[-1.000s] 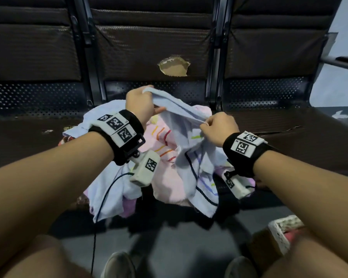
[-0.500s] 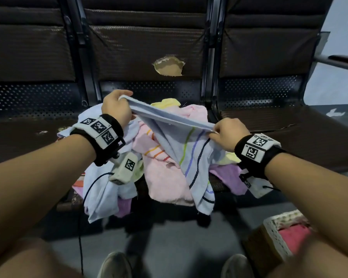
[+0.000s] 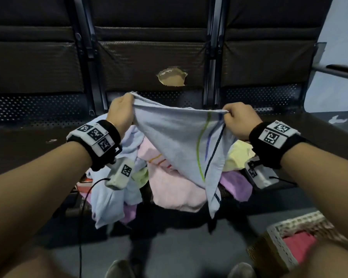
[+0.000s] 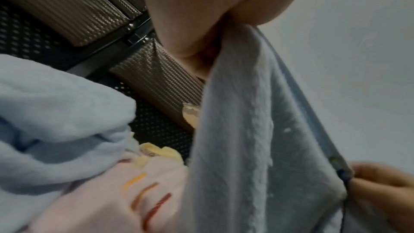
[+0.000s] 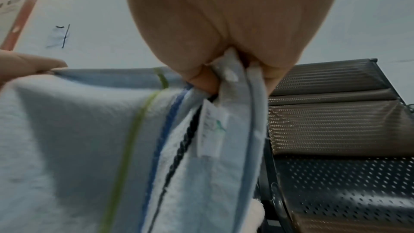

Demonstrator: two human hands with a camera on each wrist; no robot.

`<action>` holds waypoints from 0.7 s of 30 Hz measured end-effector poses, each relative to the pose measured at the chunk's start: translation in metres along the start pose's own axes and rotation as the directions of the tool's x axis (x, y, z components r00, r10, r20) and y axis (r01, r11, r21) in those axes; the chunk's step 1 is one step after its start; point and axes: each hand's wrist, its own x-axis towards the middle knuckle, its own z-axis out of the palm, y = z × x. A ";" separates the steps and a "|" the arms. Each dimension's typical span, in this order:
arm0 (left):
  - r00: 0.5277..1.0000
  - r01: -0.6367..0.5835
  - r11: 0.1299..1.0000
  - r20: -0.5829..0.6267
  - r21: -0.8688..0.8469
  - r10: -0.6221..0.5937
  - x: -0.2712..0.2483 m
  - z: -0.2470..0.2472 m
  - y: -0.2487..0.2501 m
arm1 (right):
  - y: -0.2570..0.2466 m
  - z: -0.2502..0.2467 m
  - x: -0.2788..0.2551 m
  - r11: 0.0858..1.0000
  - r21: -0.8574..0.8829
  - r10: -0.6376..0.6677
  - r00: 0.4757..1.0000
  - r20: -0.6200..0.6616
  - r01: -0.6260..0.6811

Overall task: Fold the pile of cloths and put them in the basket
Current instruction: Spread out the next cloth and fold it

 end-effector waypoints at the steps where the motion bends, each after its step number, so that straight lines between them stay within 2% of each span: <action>1: 0.999 -0.049 0.999 -0.007 0.008 0.049 -0.001 0.004 0.009 | -0.005 -0.006 0.001 1.000 -0.007 0.028 1.000 0.001 -0.028; 3: 0.983 -0.184 0.976 0.030 0.115 0.182 0.001 0.008 0.023 | -0.014 -0.021 0.002 0.997 -0.009 0.074 0.996 -0.046 -0.074; 4: 0.965 -0.263 0.935 0.079 0.240 0.251 0.004 0.008 0.028 | -0.019 -0.030 0.003 0.997 -0.003 0.083 0.993 -0.079 -0.083; 5: 0.942 -0.336 0.855 0.144 0.395 0.304 0.004 0.006 0.034 | -0.023 -0.039 0.005 0.997 0.011 0.079 0.991 -0.109 -0.078; 6: 0.928 -0.372 0.777 0.181 0.508 0.326 0.005 0.003 0.039 | -0.027 -0.048 0.007 0.997 0.028 0.069 0.989 -0.132 -0.066; 7: 0.932 -0.360 0.756 0.173 0.547 0.319 0.004 0.000 0.046 | -0.031 -0.057 0.008 0.997 0.047 0.061 0.987 -0.151 -0.055; 9: 0.939 -0.343 0.829 0.150 0.442 0.309 0.001 -0.005 0.061 | -0.038 -0.073 0.011 0.994 0.099 0.062 0.980 -0.187 -0.044; 11: 0.970 -0.198 0.975 0.165 0.097 0.180 -0.003 -0.006 0.078 | -0.044 -0.085 0.011 0.987 0.158 0.071 0.973 -0.221 -0.036; 12: 0.971 -0.134 0.991 0.202 -0.001 0.131 -0.003 -0.007 0.083 | -0.047 -0.089 0.012 0.982 0.186 0.080 0.969 -0.236 -0.036; 13: 0.963 -0.117 0.993 0.243 -0.020 0.118 -0.002 -0.007 0.089 | -0.048 -0.092 0.012 0.977 0.212 0.091 0.965 -0.246 -0.038; 15: 0.952 -0.150 0.983 0.285 0.107 0.114 -0.003 -0.010 0.097 | -0.048 -0.095 0.015 0.962 0.271 0.103 0.962 -0.251 -0.032; 17: 0.957 -0.166 0.961 0.270 0.222 0.103 0.000 -0.013 0.100 | -0.046 -0.097 0.018 0.936 0.352 0.094 0.963 -0.252 0.001; 21: 0.966 -0.219 0.967 0.170 0.132 0.195 0.007 -0.014 0.106 | -0.048 -0.103 0.021 0.872 0.490 0.099 0.979 -0.180 0.002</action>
